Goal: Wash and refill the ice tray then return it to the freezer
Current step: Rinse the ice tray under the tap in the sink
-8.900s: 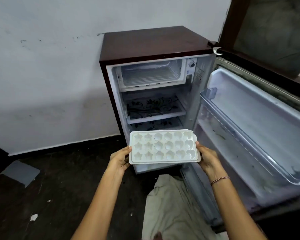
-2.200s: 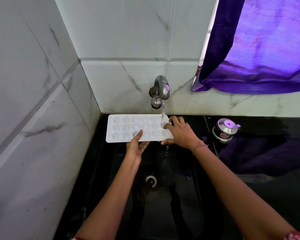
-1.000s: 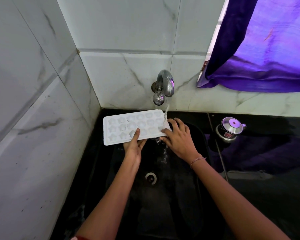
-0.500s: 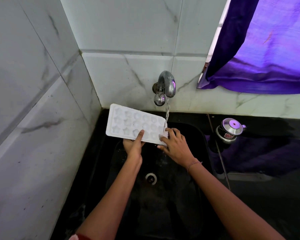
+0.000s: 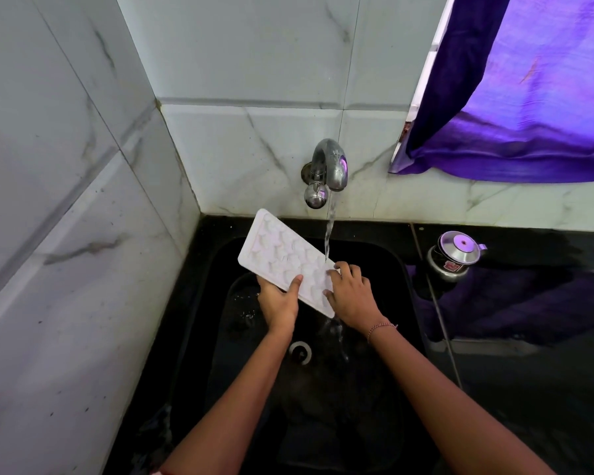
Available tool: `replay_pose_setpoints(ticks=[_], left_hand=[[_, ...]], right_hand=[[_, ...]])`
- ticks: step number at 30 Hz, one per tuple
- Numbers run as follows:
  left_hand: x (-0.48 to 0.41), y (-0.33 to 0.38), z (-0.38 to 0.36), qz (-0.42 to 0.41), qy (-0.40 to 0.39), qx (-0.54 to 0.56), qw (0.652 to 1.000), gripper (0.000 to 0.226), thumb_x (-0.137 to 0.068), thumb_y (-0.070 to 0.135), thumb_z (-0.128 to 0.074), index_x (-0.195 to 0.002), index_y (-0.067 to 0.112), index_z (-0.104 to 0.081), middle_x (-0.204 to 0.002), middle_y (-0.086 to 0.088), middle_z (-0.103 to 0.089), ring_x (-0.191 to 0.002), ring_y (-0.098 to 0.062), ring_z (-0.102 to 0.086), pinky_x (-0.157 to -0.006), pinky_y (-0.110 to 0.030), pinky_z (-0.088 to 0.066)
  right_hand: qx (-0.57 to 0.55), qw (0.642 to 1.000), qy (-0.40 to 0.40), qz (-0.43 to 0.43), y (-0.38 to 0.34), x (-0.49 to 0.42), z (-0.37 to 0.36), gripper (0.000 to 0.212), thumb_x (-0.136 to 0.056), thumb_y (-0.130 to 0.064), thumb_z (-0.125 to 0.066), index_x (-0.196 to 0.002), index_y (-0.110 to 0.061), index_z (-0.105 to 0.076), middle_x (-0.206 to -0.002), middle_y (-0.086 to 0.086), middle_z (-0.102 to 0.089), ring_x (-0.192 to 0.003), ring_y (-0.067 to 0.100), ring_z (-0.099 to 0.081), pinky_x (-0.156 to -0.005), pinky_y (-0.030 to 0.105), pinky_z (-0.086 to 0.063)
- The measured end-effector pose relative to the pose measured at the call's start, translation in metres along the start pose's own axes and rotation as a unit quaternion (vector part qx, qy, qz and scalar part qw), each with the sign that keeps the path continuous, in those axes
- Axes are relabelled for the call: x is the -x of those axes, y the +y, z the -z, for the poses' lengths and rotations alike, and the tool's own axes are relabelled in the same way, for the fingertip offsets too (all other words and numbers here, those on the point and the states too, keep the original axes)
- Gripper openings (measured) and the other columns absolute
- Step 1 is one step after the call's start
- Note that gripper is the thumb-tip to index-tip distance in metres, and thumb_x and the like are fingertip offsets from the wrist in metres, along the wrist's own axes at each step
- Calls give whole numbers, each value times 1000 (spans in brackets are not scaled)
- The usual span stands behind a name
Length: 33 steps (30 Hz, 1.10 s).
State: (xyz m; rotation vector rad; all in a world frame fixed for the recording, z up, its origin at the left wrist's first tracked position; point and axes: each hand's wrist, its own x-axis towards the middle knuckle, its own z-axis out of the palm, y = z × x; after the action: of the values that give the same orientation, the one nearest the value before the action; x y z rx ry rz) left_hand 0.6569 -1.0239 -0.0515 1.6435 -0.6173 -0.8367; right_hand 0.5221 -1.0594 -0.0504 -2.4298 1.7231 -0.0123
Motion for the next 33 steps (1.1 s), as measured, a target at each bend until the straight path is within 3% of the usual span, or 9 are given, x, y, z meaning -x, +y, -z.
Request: replay_pose_setpoints(ticks=[3, 7, 9, 17, 22, 27, 31, 33], left_hand=[[5, -3, 1, 68, -23, 77, 994, 67, -76, 13, -76, -133, 14, -39, -126, -10, -59, -113, -27, -59, -91, -46, -52], [14, 2, 1, 123, -55, 198, 971, 60, -80, 7, -71, -133, 13, -43, -123, -10, -61, -104, -25, -63, -59, -28, -59], [15, 5, 0, 131, -64, 210, 967, 57, -81, 7, -70, -132, 11, -45, -122, -11, -61, -101, -24, -64, -55, -26, -58], [15, 10, 2, 147, -69, 222, 961, 48, -87, 14, -64, -131, 11, -46, -123, -12, -62, -106, -27, -63, -65, -34, -59], [12, 14, 6, 134, -66, 247, 957, 48, -86, 14, -65, -131, 12, -48, -120, -11, -63, -103, -25, -65, -64, -33, -60], [5, 19, 8, 133, -64, 240, 959, 48, -86, 18, -67, -129, 10, -50, -119, -11, -64, -101, -25, -66, -62, -31, -60], [-1, 21, 9, 128, -63, 230, 963, 47, -86, 19, -67, -129, 12, -50, -119, -10, -64, -104, -24, -65, -69, -36, -59], [-3, 22, 10, 130, -63, 236, 961, 47, -85, 19, -67, -129, 12, -50, -120, -10, -64, -106, -25, -64, -71, -38, -58]], right_hand=[[-50, 998, 19, -18, 7, 0, 3, 44, -97, -37, -44, -137, -20, -40, -141, 6, -33, -128, 27, -31, -102, 42, -38], [-61, 998, 14, -7, 19, 1, 8, 37, -98, -40, -40, -134, -30, -44, -146, 5, -30, -135, 27, -24, -104, 45, -33], [-44, 999, 21, -7, 22, 0, 11, 38, -98, -44, -37, -131, -30, -47, -147, 4, -30, -136, 27, -23, -106, 45, -30], [-27, 999, 33, 6, 23, -8, 23, 52, -93, -59, -34, -127, -24, -52, -144, 3, -33, -135, 25, -25, -107, 47, -27], [-54, 997, -40, 33, 16, -12, 25, 69, -86, -69, -35, -141, -26, -36, -154, 1, -19, -142, 26, -13, -112, 54, -19], [-108, 990, -82, 34, 12, -16, 34, 97, -74, -76, -49, -146, -16, -21, -155, 4, -13, -142, 29, -11, -111, 53, -25], [-109, 977, -180, 41, 12, -22, 43, 123, -60, -73, -68, -150, -20, -2, -158, 2, 11, -145, 32, 12, -115, 59, -15], [-77, 980, -175, 58, 13, -22, 45, 128, -56, -72, -71, -150, -23, 0, -158, 1, 18, -144, 32, 18, -112, 65, -14]])
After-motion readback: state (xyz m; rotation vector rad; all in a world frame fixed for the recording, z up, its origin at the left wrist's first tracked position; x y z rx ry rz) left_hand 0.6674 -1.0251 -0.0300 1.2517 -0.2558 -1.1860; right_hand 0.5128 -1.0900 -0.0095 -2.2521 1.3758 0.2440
